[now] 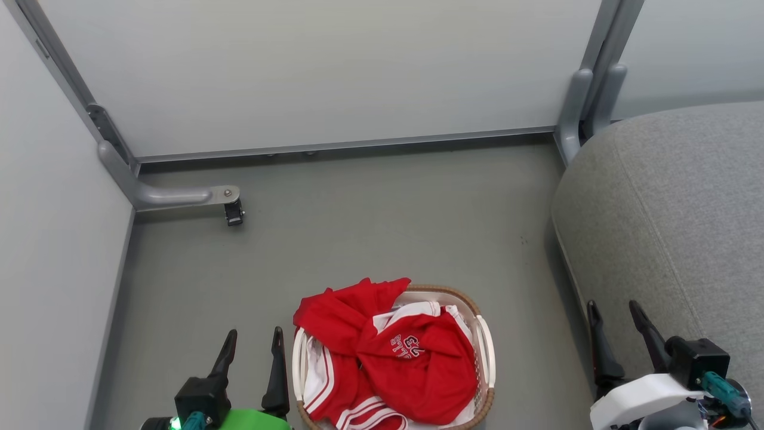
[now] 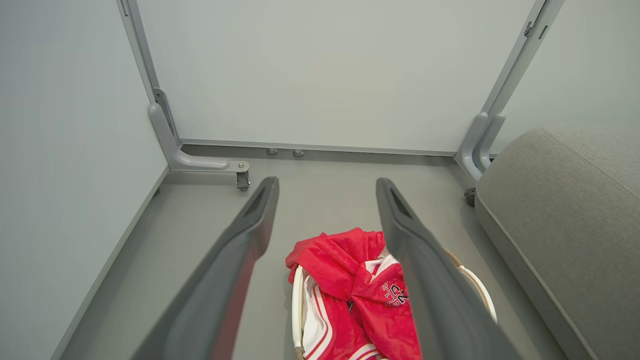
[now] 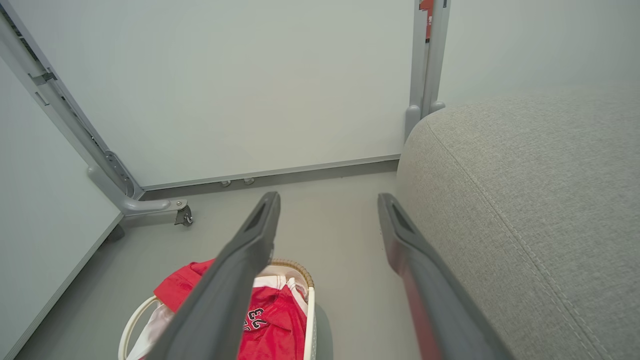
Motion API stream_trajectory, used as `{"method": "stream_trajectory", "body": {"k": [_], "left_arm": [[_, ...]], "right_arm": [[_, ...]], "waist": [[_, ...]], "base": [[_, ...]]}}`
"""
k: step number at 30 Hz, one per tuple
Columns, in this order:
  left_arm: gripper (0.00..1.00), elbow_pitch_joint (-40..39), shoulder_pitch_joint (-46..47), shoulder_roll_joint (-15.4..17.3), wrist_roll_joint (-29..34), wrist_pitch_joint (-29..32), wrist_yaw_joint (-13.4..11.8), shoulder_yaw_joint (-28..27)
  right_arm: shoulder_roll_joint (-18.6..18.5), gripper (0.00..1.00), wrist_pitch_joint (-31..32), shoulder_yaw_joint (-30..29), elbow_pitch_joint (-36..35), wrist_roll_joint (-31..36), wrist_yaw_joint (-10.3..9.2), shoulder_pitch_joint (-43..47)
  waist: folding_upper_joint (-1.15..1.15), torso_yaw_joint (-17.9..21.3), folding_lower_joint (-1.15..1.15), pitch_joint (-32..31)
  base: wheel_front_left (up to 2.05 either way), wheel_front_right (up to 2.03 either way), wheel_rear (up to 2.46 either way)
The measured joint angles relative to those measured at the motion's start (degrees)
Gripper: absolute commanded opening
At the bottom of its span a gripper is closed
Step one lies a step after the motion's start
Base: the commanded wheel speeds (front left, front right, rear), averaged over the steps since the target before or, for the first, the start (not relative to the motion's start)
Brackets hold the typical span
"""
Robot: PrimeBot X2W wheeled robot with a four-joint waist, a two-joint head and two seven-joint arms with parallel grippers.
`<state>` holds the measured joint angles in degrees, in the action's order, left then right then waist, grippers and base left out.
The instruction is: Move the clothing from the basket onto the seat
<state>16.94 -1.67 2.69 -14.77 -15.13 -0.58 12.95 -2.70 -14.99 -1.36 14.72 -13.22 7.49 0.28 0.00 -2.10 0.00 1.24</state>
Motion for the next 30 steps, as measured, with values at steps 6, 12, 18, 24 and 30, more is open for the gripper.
{"method": "stream_trajectory", "body": {"k": [6,12,18,24,30], "left_arm": [[1.00,-0.5,0.3,0.0,0.1,0.0,0.1,0.0],[1.00,-0.8,3.0,0.0,2.2,0.0,1.5,0.6],[1.00,-0.6,9.2,0.0,4.9,0.0,3.1,0.4],[1.00,2.8,18.1,0.0,8.8,0.0,4.7,2.1],[1.00,10.3,28.0,1.4,14.1,0.0,6.0,6.1]], "right_arm": [[0.0,1.00,0.0,-0.4,-0.5,0.0,0.00,-0.3],[0.0,1.00,0.0,-0.6,-2.2,0.0,0.00,-2.2],[0.0,1.00,0.0,-0.3,-4.2,0.2,0.00,-6.1],[0.0,1.00,0.0,0.4,-6.1,0.1,0.00,-11.7],[-0.1,1.00,0.0,1.8,-7.4,-0.7,0.01,-17.3]], "waist": [[0.00,0.0,0.00,1.2],[0.00,0.1,0.00,3.9],[0.00,0.5,0.00,8.7],[0.00,1.6,0.00,15.8],[0.00,3.2,-0.01,24.0]], "base": [[0.00,0.00,0.00],[0.00,0.00,0.00],[0.00,0.00,0.00],[0.00,0.00,0.00],[0.00,0.00,0.00]]}}
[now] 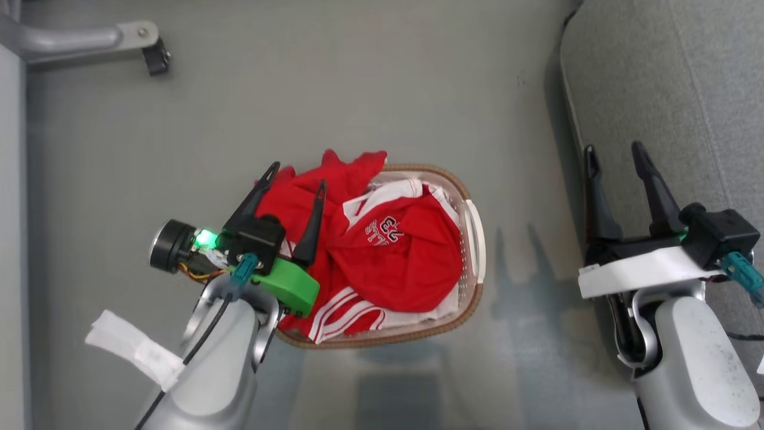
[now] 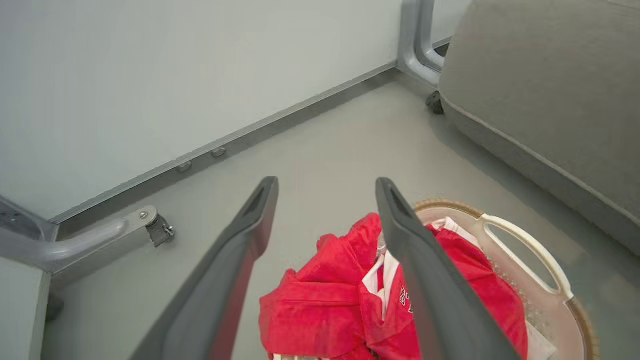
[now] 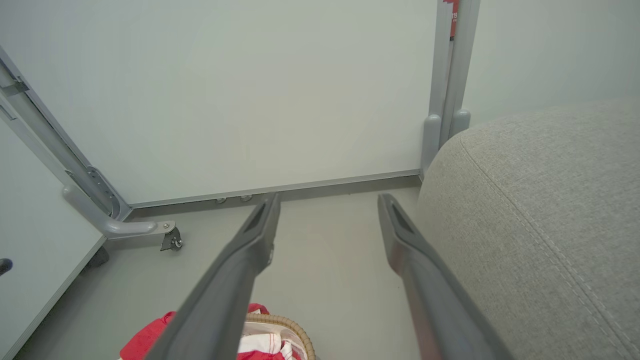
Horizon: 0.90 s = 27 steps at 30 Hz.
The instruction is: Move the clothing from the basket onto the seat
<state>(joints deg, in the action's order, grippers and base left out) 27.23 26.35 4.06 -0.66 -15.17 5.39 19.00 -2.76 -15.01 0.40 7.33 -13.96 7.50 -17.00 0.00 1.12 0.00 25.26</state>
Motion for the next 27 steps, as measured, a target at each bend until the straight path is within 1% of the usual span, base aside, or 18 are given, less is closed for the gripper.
{"method": "stream_trajectory", "body": {"k": [6,8,14,22,27], "left_arm": [[1.00,10.2,8.0,1.4,4.1,0.0,0.7,4.6],[1.00,15.3,10.9,1.9,5.4,0.0,1.1,6.4],[1.00,25.3,18.3,2.2,7.9,0.9,1.5,9.7],[1.00,32.7,24.5,2.3,9.2,2.0,1.3,11.6],[1.00,36.2,26.9,2.5,9.5,3.5,-0.1,12.2]], "right_arm": [[0.0,1.00,0.0,0.6,-1.5,-1.8,0.00,-3.6],[-0.1,1.00,0.0,0.9,-1.9,-2.4,0.00,-4.7],[-0.1,1.00,0.0,2.6,-3.1,-4.0,0.00,-6.9],[0.0,1.00,0.0,5.7,-4.2,-6.0,0.00,-8.3],[-0.1,1.00,0.0,6.9,-4.6,-7.3,0.00,-8.6]], "waist": [[0.00,2.3,0.00,8.3],[0.00,3.3,0.00,11.3],[0.00,6.1,-0.01,18.1],[0.00,10.4,0.00,24.2],[0.00,13.0,0.00,26.4]], "base": [[0.00,0.00,0.00],[0.00,0.00,0.00],[0.00,0.00,0.00],[0.00,0.00,0.00],[0.00,0.00,0.00]]}}
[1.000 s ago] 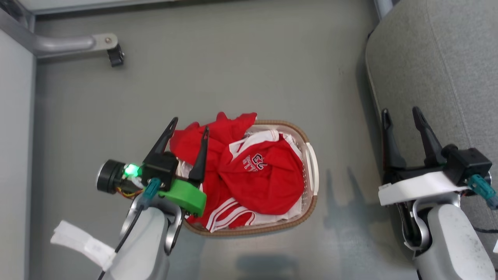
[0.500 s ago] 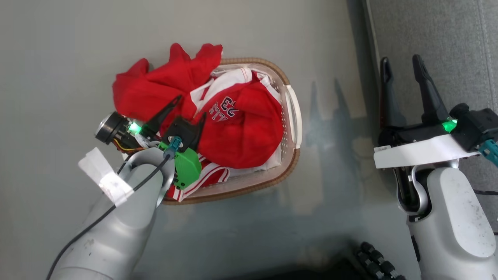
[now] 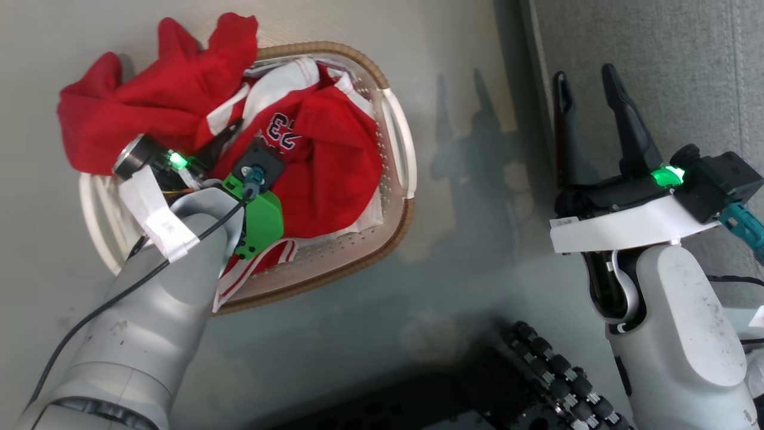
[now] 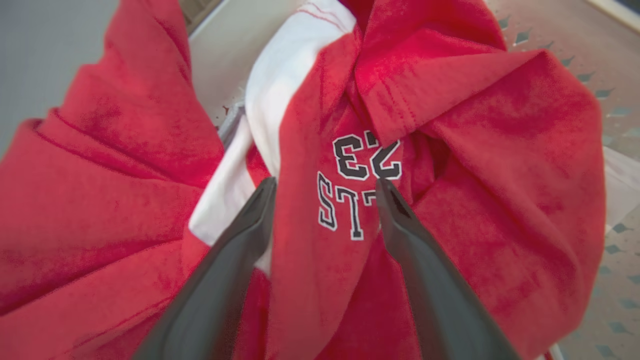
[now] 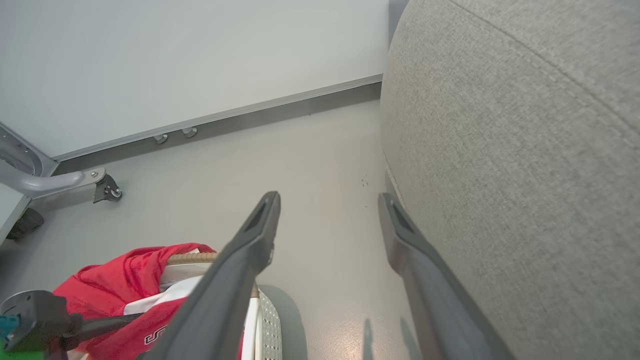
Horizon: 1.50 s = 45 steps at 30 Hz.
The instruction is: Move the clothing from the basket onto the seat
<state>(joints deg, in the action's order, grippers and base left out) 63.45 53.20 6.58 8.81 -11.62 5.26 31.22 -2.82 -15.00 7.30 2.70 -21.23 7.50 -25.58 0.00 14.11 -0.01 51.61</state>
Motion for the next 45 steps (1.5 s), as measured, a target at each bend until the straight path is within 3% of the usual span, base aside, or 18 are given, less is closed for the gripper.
{"method": "stream_trajectory", "body": {"k": [3,4,5,6,7,8,15,23,33,45], "left_arm": [[1.00,1.7,0.9,0.1,0.0,0.5,-0.4,0.0],[0.84,2.1,1.0,0.1,-0.1,0.5,-0.4,0.0],[0.50,2.4,1.1,0.0,-0.2,0.4,-0.4,0.1],[0.25,2.7,1.1,-0.1,-0.3,0.4,-0.4,0.2],[0.09,3.0,1.1,-0.2,-0.5,0.0,-0.4,0.3],[0.00,3.2,1.1,-0.3,-0.6,-0.2,-0.5,0.4],[0.00,2.2,-0.7,-1.9,-1.9,-2.6,-0.7,1.5],[0.00,-6.8,-6.4,-1.8,-5.5,-3.4,0.4,1.6],[0.00,-23.0,-13.9,1.5,-9.2,-3.5,1.8,4.0],[0.00,-37.0,-13.1,8.4,-13.0,-2.5,2.1,10.4]], "right_arm": [[0.0,1.00,0.0,0.5,-0.1,-0.4,0.00,-0.1],[0.0,1.00,0.0,0.5,-0.1,-0.4,0.00,-0.1],[0.0,1.00,0.0,0.4,-0.1,-0.4,0.00,-0.1],[0.0,1.00,0.0,0.3,-0.1,-0.4,0.00,-0.1],[0.0,1.00,0.0,0.2,0.0,-0.4,0.00,0.0],[0.0,1.00,0.0,0.0,0.1,-0.4,0.00,0.1],[0.0,1.00,0.0,-1.1,1.7,0.6,0.00,0.5],[0.1,1.00,0.0,-1.6,3.8,2.7,0.00,2.6],[0.1,1.00,0.0,-2.6,7.3,4.5,0.00,9.1],[0.1,1.00,0.0,-1.2,9.2,6.2,0.00,15.9]], "waist": [[0.00,1.2,0.00,0.7],[0.00,1.5,0.00,0.9],[0.00,1.8,0.00,1.0],[0.00,1.9,0.00,1.0],[0.00,1.9,0.00,0.8],[0.00,1.9,0.00,0.7],[0.00,0.2,0.00,-2.3],[0.00,-2.0,0.00,-8.5],[0.00,-4.7,0.00,-19.3],[0.00,-7.3,0.01,-34.6]], "base": [[0.00,0.00,0.00],[0.00,0.00,0.00],[0.00,0.00,0.00],[0.00,0.00,0.00],[0.00,0.00,0.00],[0.00,0.00,0.00],[0.00,0.00,0.00],[0.00,0.00,0.00],[0.00,0.00,0.00],[0.00,0.00,0.00]]}}
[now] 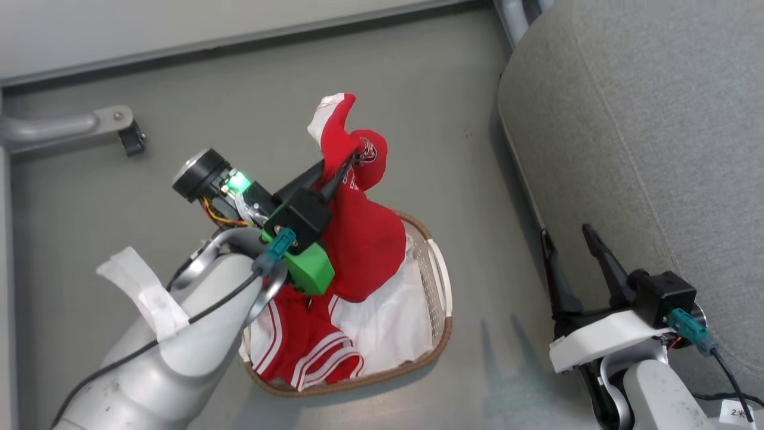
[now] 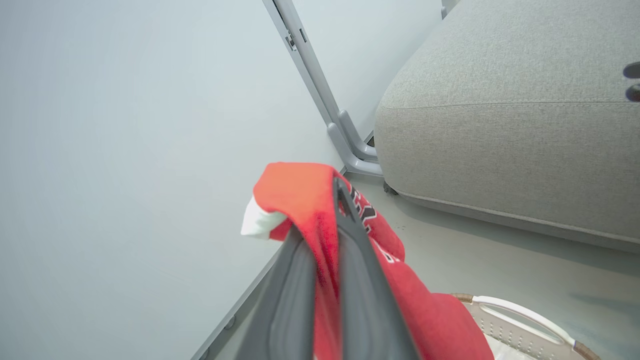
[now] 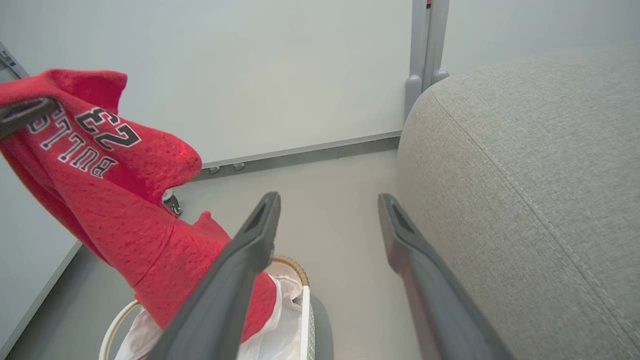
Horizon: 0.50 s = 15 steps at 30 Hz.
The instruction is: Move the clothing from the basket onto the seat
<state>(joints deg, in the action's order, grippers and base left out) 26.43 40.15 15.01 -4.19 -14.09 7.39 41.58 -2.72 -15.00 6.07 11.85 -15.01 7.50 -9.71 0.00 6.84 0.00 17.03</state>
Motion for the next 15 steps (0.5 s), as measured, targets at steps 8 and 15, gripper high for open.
{"method": "stream_trajectory", "body": {"k": [8,15], "left_arm": [[0.00,-6.1,7.4,3.5,-2.9,3.0,0.0,1.1],[0.00,-8.7,12.2,4.2,-4.5,4.3,0.0,0.5]], "right_arm": [[0.0,1.00,0.0,1.8,0.2,0.8,0.00,1.3],[0.0,1.00,0.0,4.4,0.2,1.4,0.00,1.3]], "waist": [[0.00,-0.9,0.00,-8.3],[0.00,-1.2,0.00,-12.4]], "base": [[0.00,0.00,0.00],[0.00,0.00,0.00]]}}
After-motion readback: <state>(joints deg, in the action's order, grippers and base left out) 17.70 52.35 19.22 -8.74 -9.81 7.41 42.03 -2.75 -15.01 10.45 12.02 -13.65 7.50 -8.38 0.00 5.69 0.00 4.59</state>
